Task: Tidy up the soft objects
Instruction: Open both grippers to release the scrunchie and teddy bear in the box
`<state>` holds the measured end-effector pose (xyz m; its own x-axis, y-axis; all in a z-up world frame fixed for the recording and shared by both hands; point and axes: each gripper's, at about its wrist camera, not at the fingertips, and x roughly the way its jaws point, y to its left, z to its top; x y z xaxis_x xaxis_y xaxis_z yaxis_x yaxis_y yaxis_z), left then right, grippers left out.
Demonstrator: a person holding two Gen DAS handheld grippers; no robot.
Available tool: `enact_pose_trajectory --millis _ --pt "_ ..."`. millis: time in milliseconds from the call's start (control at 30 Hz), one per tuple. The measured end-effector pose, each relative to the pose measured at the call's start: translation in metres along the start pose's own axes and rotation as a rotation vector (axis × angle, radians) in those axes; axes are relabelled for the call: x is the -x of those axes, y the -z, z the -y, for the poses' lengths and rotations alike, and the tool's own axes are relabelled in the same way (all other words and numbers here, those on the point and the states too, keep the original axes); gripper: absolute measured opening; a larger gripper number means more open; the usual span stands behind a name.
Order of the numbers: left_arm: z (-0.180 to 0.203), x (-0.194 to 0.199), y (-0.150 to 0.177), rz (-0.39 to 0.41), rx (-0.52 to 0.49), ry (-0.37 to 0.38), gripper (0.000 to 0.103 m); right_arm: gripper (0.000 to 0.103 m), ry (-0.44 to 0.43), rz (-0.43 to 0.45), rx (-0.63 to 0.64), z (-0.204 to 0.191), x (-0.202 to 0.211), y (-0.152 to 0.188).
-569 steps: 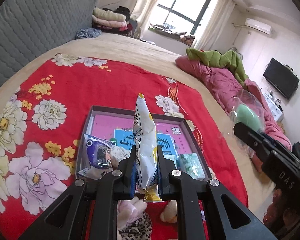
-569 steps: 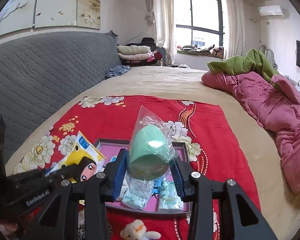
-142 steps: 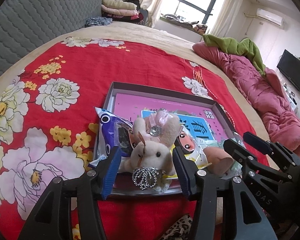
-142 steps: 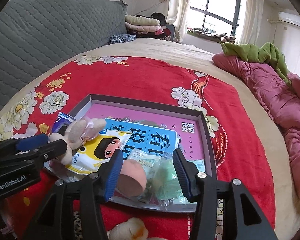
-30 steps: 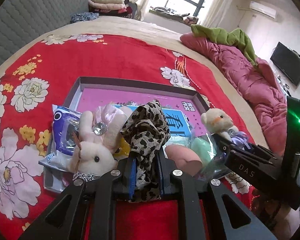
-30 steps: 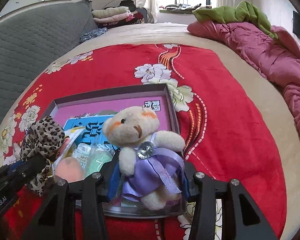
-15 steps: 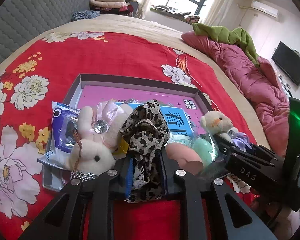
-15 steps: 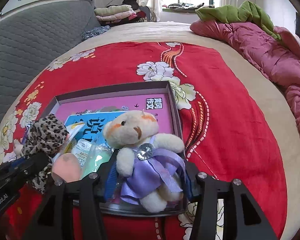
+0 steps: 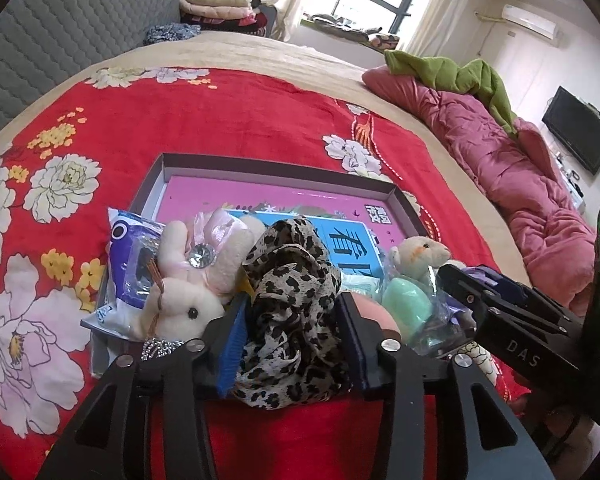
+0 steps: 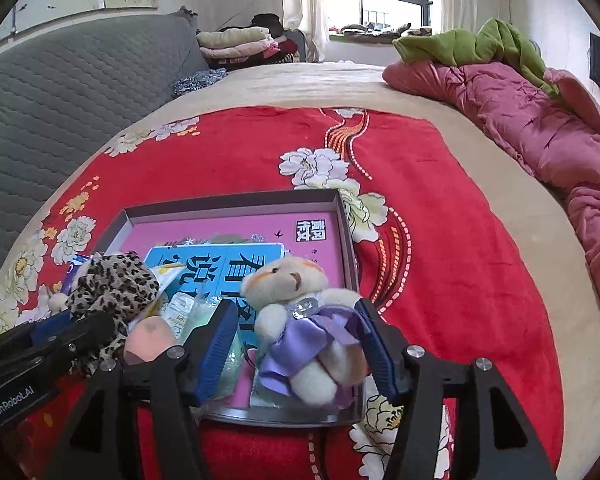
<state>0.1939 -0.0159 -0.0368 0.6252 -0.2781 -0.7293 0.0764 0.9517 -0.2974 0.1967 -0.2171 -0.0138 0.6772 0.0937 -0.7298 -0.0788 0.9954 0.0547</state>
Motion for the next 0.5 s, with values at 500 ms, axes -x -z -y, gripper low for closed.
enact_pose_trajectory --millis 500 --pt "0.004 0.032 -0.005 0.059 0.001 0.008 0.068 0.066 -0.002 0.070 0.055 -0.009 0.044 0.001"
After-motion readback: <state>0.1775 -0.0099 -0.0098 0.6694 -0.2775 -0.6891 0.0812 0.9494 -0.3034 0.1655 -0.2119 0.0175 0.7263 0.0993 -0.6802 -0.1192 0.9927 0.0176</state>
